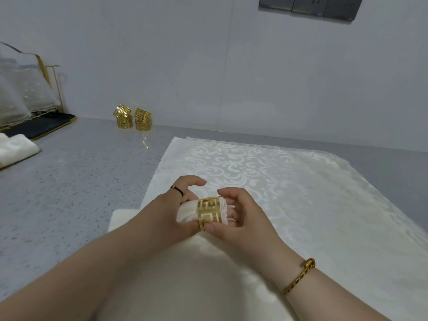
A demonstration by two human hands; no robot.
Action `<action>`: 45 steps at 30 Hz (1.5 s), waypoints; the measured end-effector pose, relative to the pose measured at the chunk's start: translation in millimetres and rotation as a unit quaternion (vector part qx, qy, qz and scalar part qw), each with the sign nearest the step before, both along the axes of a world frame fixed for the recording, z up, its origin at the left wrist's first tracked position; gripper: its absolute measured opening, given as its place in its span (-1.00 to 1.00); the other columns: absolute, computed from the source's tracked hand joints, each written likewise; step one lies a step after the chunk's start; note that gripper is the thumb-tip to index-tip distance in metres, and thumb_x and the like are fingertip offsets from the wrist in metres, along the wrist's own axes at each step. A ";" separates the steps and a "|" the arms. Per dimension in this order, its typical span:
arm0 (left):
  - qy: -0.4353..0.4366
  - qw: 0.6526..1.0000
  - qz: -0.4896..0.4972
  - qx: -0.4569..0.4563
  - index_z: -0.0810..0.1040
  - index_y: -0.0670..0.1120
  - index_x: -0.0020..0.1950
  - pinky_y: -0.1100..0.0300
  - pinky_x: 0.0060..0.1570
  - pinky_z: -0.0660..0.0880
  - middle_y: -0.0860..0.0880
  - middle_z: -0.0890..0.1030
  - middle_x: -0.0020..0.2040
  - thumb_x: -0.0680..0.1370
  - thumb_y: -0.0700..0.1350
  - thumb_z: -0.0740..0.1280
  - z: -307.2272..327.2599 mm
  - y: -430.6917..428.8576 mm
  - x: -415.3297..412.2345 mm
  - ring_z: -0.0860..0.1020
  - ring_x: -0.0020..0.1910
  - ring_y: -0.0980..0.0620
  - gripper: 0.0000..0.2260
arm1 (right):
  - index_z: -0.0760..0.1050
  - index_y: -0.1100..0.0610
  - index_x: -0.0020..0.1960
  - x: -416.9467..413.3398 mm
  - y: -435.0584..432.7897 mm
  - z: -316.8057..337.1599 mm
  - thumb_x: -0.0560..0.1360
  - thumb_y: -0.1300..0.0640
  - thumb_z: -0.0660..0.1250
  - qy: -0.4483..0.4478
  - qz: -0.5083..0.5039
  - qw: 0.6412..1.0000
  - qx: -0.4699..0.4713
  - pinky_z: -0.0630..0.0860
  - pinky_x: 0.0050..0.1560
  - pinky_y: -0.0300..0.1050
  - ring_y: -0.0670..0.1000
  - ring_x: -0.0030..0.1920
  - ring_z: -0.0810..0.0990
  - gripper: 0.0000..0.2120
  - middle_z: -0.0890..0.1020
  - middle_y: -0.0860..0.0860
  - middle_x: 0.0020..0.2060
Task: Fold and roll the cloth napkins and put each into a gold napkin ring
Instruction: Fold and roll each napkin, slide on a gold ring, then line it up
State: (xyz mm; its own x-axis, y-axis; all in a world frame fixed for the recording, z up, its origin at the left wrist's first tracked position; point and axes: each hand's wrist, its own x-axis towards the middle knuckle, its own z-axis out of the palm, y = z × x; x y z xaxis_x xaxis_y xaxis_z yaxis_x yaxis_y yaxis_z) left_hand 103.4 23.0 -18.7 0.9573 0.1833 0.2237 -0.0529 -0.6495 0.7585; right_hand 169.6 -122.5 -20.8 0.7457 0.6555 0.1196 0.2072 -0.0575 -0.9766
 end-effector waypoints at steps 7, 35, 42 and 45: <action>0.035 0.979 0.065 0.190 0.01 0.23 0.44 0.41 0.02 0.33 0.23 0.39 0.19 0.33 0.12 0.43 1.0 -16.9 2.2 0.43 0.14 0.19 -0.18 | 0.31 -0.06 -0.06 -0.6 5.8 -4.2 0.35 0.38 0.41 0.025 0.006 1.000 -0.005 0.51 -0.12 -0.21 -0.07 -0.16 0.55 -0.57 0.52 -0.02 -0.06; 0.080 0.934 0.137 0.321 0.32 0.25 0.08 0.48 -0.38 0.16 0.26 0.38 -0.28 0.31 0.31 0.31 12.6 -1.9 -6.0 0.39 -0.27 0.20 -0.59 | 0.40 0.23 -0.17 29.6 -21.7 17.3 0.50 0.26 0.20 0.260 -0.026 0.964 0.055 0.62 -0.07 -0.02 0.10 -0.08 0.54 -0.91 0.52 0.16 -0.17; 0.105 0.933 0.106 0.329 0.29 0.26 0.20 0.42 -0.28 0.26 0.26 0.43 -0.14 0.31 0.32 0.32 9.6 -4.1 -4.5 0.40 -0.16 0.20 -0.50 | 0.24 -0.10 0.35 24.5 -26.0 16.9 0.36 0.00 0.44 -0.305 -0.010 0.918 -0.254 0.07 0.24 -0.38 -0.25 0.22 0.20 -0.37 0.27 -0.35 0.13; 0.130 0.937 0.086 0.313 0.12 0.31 0.38 0.35 0.05 0.28 0.27 0.43 0.22 0.30 0.30 0.37 10.8 -1.6 -5.4 0.42 0.20 0.18 -0.28 | 0.35 -0.04 0.30 23.9 -23.0 14.8 0.39 0.01 0.41 -0.353 0.014 0.894 -0.275 0.08 0.24 -0.38 -0.18 0.18 0.30 -0.49 0.35 -0.36 0.02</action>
